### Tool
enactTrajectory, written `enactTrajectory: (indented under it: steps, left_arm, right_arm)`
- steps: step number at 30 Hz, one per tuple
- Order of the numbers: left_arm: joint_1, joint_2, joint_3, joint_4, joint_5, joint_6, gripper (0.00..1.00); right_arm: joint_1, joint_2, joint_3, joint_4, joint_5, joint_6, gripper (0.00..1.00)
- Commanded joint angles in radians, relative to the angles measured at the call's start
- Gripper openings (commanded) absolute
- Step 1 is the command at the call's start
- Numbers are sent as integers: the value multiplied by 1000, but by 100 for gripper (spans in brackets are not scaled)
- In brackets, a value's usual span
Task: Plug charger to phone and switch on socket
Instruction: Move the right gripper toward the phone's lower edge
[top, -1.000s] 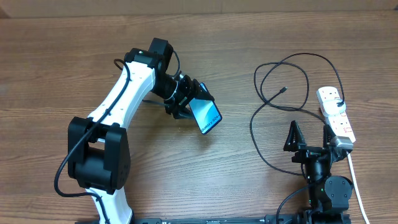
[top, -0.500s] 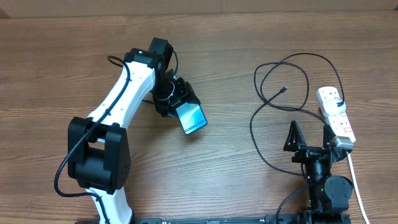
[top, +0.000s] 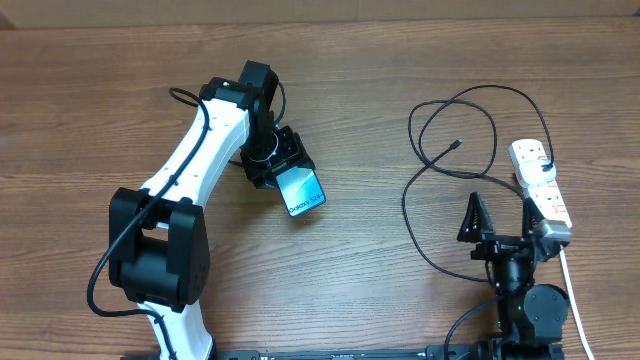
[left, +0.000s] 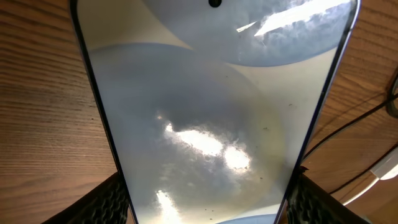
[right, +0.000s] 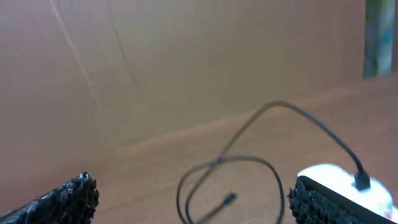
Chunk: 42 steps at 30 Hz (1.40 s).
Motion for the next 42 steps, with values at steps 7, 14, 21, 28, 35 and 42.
enactTrajectory:
  steps: [7,14,21,28,35,42]
  left_arm:
    - [4,3,27,-3,2,23,61]
    - [2,3,27,-7,2,23,62]
    - [2,3,27,-18,2,22,62]
    - [2,3,27,-18,6,21,62]
    - [2,3,27,-22,10,19,62]
    - [2,3,27,-37,9,15,62]
  right_arm:
    - [3,-8,-11,-36,-510,528,100]
    - [3,-6,-11,-37,-740,753,100]
    - [3,-5,-5,-26,-651,662,99]
    - [2,71,200,-330,-526,524,99]
    - [3,286,470,-727,-438,425,99]
    - [3,471,597,-909,-439,377,99]
